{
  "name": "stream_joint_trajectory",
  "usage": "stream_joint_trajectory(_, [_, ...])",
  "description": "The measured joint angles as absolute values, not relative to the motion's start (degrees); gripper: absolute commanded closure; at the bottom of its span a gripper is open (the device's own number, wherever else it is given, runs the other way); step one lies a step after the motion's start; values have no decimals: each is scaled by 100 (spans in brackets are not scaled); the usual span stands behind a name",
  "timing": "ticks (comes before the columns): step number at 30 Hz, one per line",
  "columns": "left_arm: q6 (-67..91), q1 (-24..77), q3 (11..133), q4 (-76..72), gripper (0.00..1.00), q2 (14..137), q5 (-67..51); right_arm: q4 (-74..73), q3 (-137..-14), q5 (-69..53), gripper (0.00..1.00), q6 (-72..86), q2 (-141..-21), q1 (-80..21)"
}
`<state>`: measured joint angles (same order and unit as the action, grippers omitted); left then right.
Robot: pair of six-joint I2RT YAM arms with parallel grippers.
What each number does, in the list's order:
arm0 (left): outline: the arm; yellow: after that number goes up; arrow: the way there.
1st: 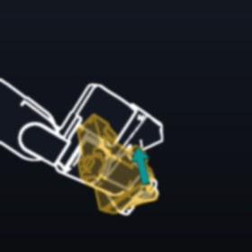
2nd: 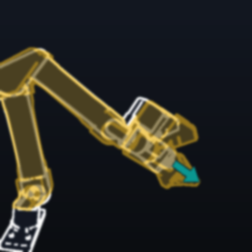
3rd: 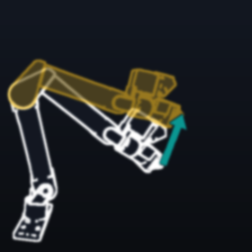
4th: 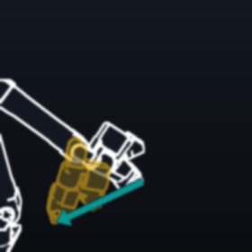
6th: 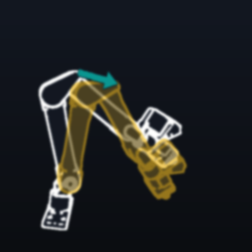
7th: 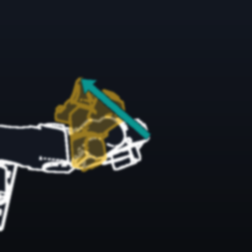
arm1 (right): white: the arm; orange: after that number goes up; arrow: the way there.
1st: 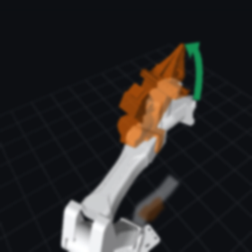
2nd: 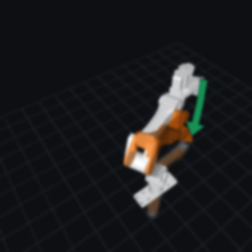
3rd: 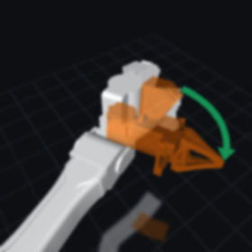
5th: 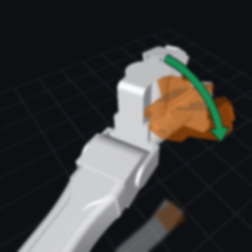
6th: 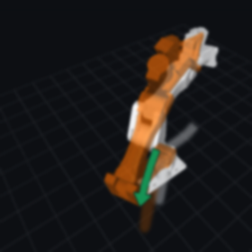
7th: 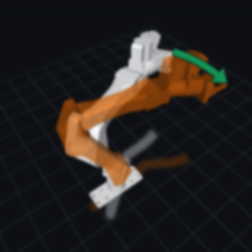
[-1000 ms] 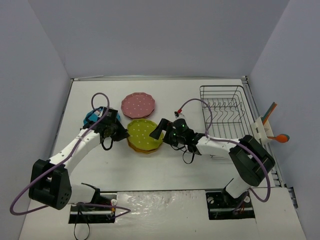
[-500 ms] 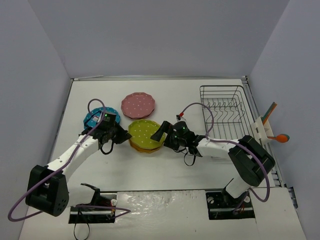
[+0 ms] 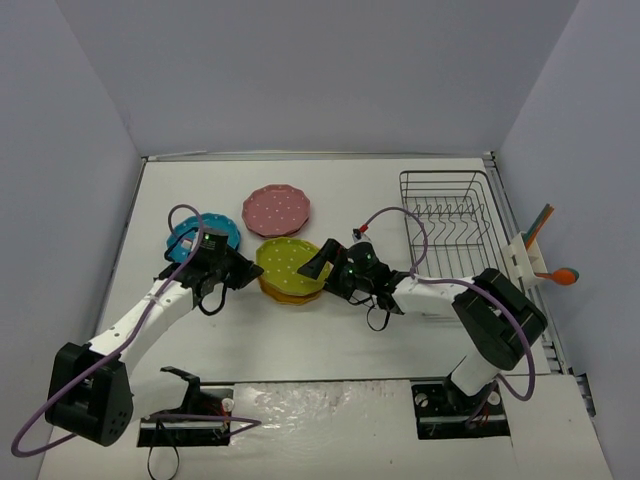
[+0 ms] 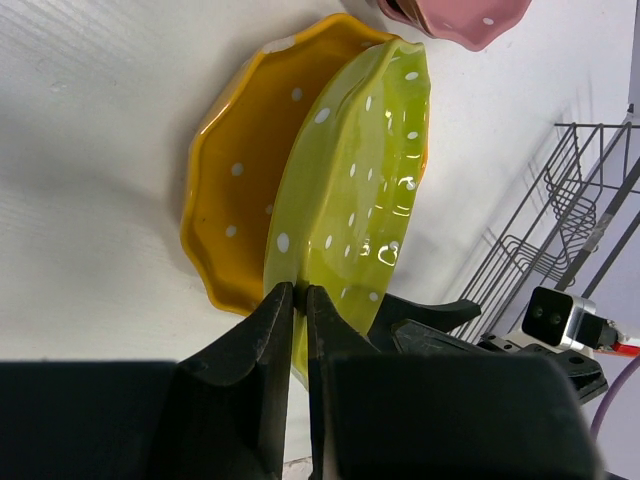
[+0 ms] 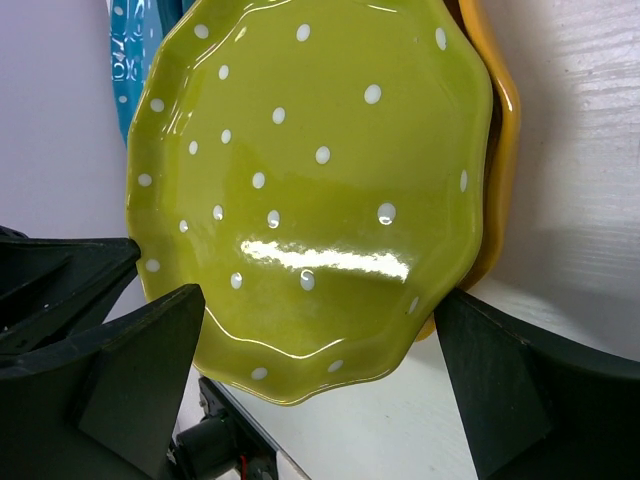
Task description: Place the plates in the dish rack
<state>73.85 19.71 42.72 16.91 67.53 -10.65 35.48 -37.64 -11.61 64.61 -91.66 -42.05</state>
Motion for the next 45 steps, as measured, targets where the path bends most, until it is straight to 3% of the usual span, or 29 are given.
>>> stream_joint_trajectory(26, [8209,1878,3357,829,100,6191,-1042,4864,-3635,-1278,6,7046,-9830,-4169])
stream_joint_trajectory(45, [8359,1883,2700,482,100,5631,-1203,5084,-3793,-1091,42,7047,-10212,-4154])
